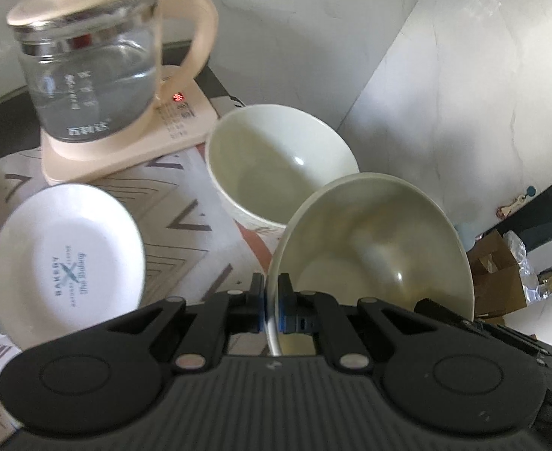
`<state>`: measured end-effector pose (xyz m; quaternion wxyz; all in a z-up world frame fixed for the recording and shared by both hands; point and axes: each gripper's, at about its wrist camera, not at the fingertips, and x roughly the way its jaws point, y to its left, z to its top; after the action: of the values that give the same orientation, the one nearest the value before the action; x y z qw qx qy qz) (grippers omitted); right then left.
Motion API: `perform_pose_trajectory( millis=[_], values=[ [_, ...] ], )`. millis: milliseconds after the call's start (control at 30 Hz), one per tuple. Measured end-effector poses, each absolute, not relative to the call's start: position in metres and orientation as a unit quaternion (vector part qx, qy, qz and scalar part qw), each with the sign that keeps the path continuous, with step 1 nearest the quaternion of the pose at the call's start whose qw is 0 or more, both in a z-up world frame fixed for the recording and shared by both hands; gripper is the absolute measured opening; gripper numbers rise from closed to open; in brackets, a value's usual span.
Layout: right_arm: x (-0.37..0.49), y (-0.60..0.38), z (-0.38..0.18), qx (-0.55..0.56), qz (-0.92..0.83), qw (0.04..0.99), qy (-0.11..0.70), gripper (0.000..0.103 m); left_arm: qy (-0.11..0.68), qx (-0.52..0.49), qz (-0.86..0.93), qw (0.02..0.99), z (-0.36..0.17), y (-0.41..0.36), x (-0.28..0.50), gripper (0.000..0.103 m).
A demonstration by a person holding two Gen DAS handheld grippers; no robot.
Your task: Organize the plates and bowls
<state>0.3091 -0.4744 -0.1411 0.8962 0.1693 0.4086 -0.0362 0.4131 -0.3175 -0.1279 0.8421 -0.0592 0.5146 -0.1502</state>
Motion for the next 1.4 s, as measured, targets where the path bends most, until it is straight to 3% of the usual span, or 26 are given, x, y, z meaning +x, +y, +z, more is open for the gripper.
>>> perform_pose_trajectory(
  millis=[533, 1400],
  values=[
    [0.298, -0.415, -0.105, 0.15, -0.002, 0.912, 0.383, 0.011, 0.487, -0.088, -0.137, 0.858, -0.088, -0.242, 0.388, 0.005],
    [0.275, -0.334, -0.117, 0.133, 0.024, 0.901, 0.412, 0.011, 0.521, -0.115, -0.104, 0.839, -0.106, -0.157, 0.357, 0.005]
  ],
)
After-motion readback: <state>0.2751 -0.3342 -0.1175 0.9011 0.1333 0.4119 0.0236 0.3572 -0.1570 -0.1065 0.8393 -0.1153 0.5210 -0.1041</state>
